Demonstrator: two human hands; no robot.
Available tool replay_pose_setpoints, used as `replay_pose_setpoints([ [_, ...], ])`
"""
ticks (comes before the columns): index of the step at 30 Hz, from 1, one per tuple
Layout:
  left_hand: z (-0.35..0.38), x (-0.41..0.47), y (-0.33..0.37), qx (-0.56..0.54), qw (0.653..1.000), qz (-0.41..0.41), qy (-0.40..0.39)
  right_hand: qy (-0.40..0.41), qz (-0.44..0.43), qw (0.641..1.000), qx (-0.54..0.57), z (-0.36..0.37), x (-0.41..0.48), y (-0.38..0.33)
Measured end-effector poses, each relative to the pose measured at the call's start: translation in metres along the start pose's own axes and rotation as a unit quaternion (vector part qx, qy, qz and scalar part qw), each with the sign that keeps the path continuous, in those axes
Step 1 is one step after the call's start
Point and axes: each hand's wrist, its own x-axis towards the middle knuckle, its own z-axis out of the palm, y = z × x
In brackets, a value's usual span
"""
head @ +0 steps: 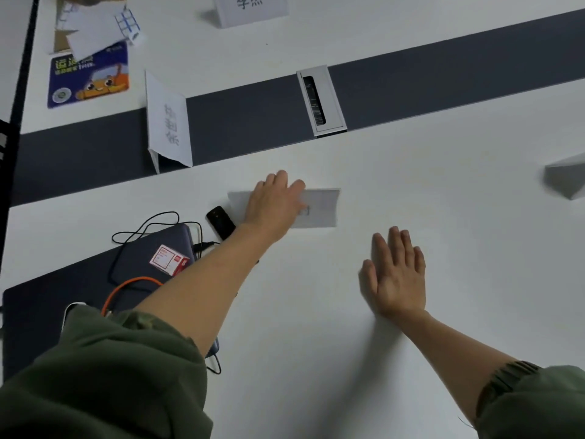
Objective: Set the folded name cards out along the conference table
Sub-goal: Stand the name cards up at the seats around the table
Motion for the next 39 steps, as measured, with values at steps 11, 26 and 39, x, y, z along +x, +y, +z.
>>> replay_pose_setpoints([
  [11,0.023,-0.061,0.016,0.021,0.999,-0.003,0.024,0.002,-0.005,1.0,0.007,-0.002,-0.001,-0.001],
  [26,0.02,-0.053,0.014,0.03,0.999,-0.026,0.022,0.003,-0.005,1.0,0.004,0.002,-0.002,0.0],
  [39,0.003,-0.08,0.017,-0.015,0.997,-0.048,0.066,0.002,-0.017,1.0,0.001,0.001,0.001,-0.001],
])
